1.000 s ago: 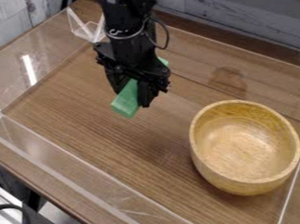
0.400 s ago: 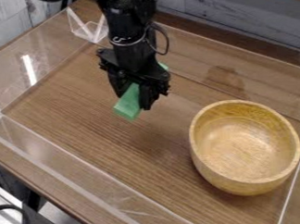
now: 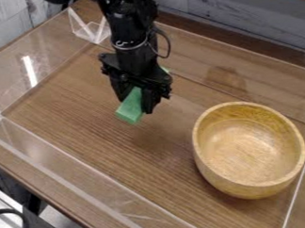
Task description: Remove the green block from inside the brown bowl and put it on the table
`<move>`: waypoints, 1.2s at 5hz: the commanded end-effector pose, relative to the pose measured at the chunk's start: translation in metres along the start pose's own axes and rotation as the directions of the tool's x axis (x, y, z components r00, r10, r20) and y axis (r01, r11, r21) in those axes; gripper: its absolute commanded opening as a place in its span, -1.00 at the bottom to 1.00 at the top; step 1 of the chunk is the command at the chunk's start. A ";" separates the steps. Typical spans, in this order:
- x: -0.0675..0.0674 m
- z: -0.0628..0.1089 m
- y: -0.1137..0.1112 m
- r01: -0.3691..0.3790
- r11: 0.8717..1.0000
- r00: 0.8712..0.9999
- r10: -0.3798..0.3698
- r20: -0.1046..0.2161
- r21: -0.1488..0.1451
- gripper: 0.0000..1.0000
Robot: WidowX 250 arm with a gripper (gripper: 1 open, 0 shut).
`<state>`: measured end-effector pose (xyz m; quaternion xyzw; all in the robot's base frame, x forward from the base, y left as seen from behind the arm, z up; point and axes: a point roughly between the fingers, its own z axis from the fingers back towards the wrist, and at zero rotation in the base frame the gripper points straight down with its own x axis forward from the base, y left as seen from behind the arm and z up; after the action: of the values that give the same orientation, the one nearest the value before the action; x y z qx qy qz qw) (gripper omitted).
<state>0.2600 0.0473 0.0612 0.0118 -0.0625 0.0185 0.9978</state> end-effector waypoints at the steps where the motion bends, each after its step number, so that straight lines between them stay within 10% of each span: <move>1: 0.014 0.009 0.006 -0.005 1.000 0.999 0.004 0.051 0.005 -1.00; 6: 0.015 0.000 0.010 -0.022 1.000 1.000 0.022 0.010 -0.017 -1.00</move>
<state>0.2659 0.0534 0.0516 -0.0020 -0.0449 0.0241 0.9987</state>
